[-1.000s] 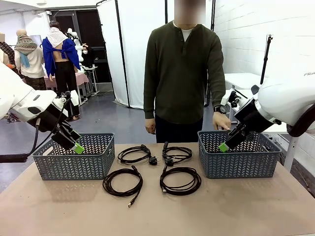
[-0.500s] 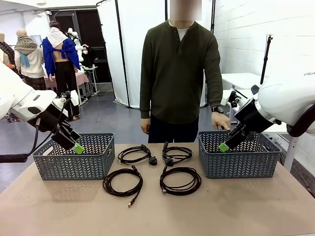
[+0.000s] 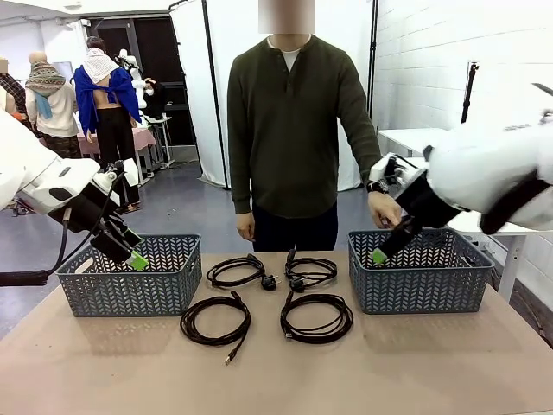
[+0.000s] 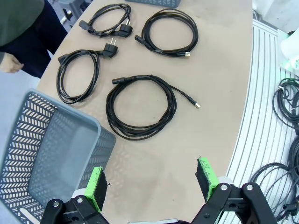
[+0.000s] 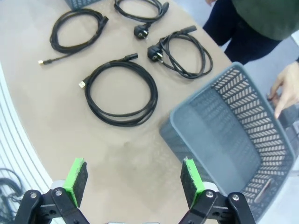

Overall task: Organize the cables according to human instructions.
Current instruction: Pick up a bundle of cables and place it in the basket indicated by the human.

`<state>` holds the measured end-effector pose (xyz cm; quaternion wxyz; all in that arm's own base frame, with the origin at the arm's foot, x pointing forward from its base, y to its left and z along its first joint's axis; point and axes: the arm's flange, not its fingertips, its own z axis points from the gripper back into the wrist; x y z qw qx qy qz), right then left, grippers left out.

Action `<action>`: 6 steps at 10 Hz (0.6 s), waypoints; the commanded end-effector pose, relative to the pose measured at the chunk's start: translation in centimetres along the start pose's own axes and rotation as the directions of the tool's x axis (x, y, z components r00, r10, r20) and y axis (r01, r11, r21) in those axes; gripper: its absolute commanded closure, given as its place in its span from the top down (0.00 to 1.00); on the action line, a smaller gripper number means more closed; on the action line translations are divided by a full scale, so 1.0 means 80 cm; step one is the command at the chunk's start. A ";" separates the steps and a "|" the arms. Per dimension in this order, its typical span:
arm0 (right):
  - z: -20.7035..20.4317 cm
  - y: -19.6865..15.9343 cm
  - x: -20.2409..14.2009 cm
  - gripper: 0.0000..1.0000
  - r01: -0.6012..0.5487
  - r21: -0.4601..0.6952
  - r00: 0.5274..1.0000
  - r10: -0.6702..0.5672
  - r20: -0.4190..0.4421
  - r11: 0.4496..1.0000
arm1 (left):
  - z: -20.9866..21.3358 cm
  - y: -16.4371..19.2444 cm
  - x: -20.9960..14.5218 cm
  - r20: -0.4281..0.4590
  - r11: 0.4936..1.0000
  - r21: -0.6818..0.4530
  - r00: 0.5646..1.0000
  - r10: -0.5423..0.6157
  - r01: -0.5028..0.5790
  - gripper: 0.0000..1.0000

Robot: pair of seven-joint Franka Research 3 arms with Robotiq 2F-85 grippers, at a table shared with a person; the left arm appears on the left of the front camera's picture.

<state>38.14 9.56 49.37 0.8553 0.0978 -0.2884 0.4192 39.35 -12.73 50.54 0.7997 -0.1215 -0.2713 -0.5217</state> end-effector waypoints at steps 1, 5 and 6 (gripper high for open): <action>-0.011 0.011 0.051 1.00 0.112 0.021 0.991 -0.110 -0.077 0.994 | 0.000 0.006 -0.001 0.013 1.000 -0.013 1.000 -0.011 0.012 1.00; -0.059 0.029 0.123 1.00 0.315 -0.017 0.937 -0.314 -0.155 0.949 | 0.000 0.006 -0.001 0.013 1.000 -0.013 1.000 -0.011 0.012 1.00; -0.078 0.031 0.133 1.00 0.343 -0.046 0.921 -0.346 -0.180 0.938 | 0.000 0.006 -0.001 0.013 1.000 -0.013 1.000 -0.011 0.012 1.00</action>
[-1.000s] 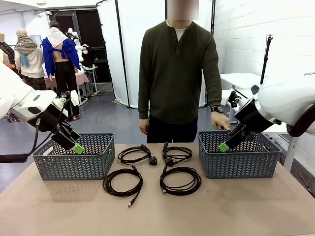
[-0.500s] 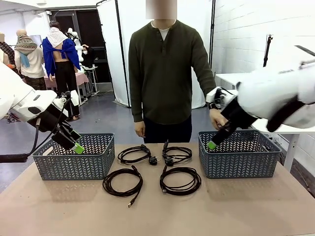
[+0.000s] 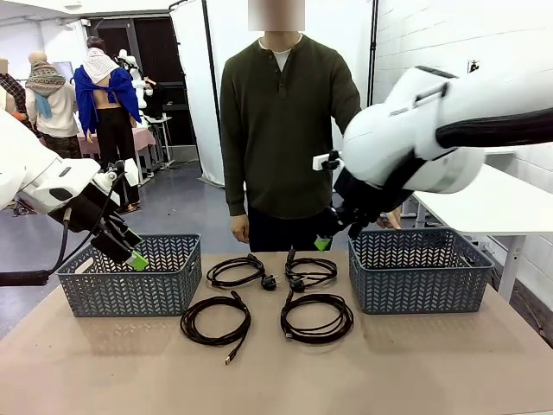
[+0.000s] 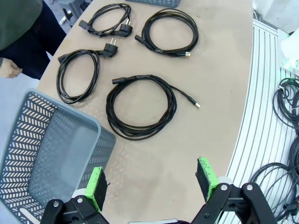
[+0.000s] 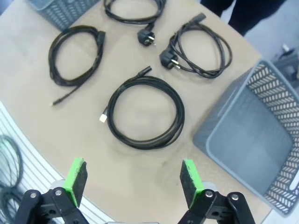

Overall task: Organize the cables according to human instructions.
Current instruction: Pick up a bundle of cables and place it in the basket indicated by the human.

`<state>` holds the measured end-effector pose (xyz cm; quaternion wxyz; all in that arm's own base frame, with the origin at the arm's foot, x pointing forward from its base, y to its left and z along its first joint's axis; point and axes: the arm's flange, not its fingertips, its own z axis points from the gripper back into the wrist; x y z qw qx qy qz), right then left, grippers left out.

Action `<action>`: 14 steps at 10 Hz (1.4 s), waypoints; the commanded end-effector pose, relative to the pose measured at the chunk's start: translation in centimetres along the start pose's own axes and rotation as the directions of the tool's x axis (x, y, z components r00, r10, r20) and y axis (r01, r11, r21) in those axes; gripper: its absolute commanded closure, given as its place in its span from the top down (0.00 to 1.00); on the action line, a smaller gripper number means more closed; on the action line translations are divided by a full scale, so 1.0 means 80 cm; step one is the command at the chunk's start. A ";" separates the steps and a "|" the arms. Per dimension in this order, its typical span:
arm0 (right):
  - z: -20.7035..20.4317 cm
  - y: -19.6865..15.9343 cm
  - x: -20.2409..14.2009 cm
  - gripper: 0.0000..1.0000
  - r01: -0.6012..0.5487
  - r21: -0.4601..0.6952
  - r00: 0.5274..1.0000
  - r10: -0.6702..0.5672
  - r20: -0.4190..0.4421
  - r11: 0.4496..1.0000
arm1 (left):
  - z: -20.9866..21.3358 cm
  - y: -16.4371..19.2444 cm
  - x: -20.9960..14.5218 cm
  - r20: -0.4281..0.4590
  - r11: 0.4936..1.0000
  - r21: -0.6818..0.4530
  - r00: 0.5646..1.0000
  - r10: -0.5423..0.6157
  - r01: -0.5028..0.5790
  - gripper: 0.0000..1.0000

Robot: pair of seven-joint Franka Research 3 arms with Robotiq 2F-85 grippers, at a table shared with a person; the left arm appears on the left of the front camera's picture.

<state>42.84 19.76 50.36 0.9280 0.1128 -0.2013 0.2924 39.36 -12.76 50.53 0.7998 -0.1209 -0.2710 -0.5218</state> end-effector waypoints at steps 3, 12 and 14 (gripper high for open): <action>-0.045 0.017 0.034 1.00 0.097 -0.037 0.991 -0.100 -0.095 0.995 | 0.000 0.006 -0.002 0.014 1.000 -0.014 1.000 -0.011 0.011 1.00; -0.073 0.030 0.050 1.00 0.181 -0.058 0.978 -0.186 -0.098 0.982 | 0.000 0.006 -0.002 0.014 1.000 -0.014 1.000 -0.011 0.011 1.00; -0.099 0.038 0.057 1.00 0.270 -0.081 0.953 -0.278 -0.122 0.959 | 0.000 0.006 -0.002 0.014 1.000 -0.014 1.000 -0.011 0.011 1.00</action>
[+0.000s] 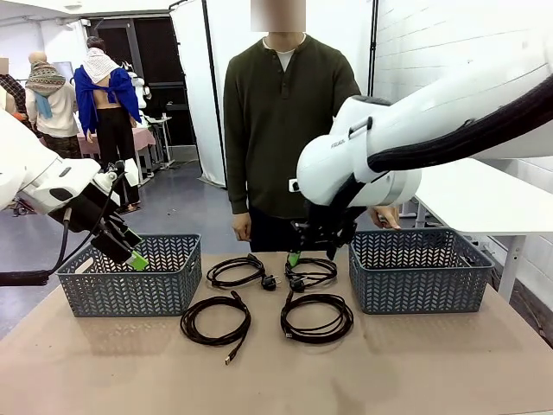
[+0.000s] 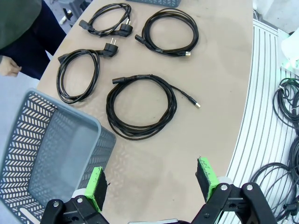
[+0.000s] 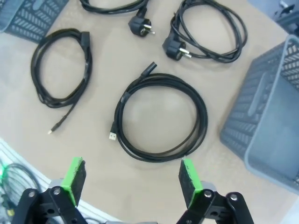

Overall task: Organize the cables according to human instructions.
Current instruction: Pick up a bundle of cables and place it in the basket indicated by the human.

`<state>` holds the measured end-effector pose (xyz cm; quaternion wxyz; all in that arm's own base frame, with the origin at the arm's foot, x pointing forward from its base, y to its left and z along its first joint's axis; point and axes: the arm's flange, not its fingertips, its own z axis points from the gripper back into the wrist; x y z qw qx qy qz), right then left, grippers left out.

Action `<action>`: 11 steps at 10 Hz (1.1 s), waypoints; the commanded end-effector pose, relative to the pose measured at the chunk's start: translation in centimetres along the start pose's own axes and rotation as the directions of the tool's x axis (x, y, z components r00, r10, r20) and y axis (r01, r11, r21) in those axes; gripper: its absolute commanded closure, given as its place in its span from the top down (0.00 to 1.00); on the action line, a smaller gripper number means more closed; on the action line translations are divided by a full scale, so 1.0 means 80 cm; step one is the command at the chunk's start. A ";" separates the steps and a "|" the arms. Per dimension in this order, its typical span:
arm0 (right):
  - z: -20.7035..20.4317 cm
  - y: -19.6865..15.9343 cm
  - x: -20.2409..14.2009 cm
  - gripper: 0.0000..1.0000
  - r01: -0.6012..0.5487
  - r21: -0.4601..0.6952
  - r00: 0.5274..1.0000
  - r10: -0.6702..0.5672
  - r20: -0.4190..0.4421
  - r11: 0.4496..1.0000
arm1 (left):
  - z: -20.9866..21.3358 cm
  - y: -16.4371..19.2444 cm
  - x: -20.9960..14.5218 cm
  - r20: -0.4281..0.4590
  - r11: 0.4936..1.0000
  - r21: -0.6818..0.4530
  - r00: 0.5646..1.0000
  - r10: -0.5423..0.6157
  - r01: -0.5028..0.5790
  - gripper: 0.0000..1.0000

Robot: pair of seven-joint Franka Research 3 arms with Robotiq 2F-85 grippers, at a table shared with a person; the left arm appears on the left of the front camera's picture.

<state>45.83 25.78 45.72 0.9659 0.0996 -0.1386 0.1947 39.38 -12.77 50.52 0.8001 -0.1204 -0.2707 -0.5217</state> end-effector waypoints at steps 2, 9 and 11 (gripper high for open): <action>-0.032 0.016 0.019 1.00 0.154 -0.071 0.987 -0.156 -0.028 0.986 | 0.000 0.006 -0.002 0.016 1.000 -0.014 1.000 -0.011 0.012 1.00; -0.117 0.024 0.026 1.00 0.234 -0.077 0.963 -0.242 -0.122 0.969 | 0.000 0.006 -0.002 0.016 1.000 -0.014 1.000 -0.011 0.012 1.00; -0.122 0.022 0.026 1.00 0.241 -0.090 0.959 -0.251 -0.130 0.966 | 0.000 0.006 -0.002 0.016 1.000 -0.014 1.000 -0.011 0.012 1.00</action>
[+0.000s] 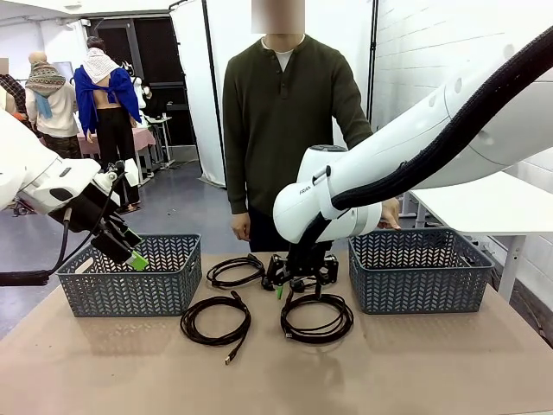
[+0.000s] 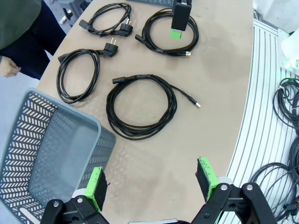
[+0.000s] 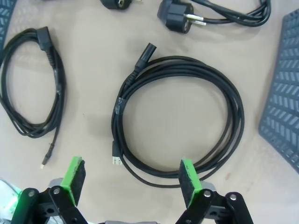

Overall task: Organize the cables according to human instructions.
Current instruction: Pick up a bundle of cables and place it in the basket indicated by the human.

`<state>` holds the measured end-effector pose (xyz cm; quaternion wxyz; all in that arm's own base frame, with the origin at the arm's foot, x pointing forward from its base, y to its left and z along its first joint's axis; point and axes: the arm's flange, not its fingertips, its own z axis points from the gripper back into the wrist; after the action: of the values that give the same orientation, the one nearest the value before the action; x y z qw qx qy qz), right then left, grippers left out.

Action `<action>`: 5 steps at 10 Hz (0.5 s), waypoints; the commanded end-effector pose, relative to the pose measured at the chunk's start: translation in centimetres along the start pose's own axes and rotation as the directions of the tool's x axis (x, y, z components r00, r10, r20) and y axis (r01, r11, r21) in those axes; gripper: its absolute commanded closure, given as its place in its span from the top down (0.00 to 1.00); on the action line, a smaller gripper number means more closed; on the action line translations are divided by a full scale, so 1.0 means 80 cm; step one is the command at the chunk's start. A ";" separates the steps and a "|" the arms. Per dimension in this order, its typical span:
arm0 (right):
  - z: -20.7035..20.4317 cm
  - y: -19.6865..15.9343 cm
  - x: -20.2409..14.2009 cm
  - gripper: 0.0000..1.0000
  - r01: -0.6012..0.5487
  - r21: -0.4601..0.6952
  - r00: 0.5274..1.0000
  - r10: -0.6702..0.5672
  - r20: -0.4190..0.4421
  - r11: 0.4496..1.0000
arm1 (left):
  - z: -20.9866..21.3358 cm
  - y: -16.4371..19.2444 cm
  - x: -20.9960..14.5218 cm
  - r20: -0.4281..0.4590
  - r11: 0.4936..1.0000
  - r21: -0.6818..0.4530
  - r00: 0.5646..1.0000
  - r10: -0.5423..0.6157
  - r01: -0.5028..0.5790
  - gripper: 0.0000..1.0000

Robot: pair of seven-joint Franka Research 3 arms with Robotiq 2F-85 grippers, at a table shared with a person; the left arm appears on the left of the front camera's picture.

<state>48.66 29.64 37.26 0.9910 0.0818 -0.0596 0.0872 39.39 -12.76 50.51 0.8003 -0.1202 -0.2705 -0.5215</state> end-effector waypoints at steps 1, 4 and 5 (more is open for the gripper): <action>0.003 0.001 -0.001 1.00 -0.005 0.007 1.000 0.005 0.002 1.000 | 0.000 0.006 -0.002 0.016 1.000 -0.015 1.000 -0.012 0.012 1.00; 0.003 0.001 -0.001 1.00 -0.005 0.007 1.000 0.005 0.002 1.000 | 0.000 0.006 -0.002 0.016 1.000 -0.015 1.000 -0.012 0.012 1.00; 0.003 0.001 -0.001 1.00 -0.005 0.007 1.000 0.005 0.002 1.000 | 0.000 0.006 -0.002 0.016 1.000 -0.015 1.000 -0.012 0.012 1.00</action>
<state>48.64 29.66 37.35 0.9909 0.0821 -0.0604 0.0881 39.40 -12.76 50.51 0.8003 -0.1202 -0.2705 -0.5214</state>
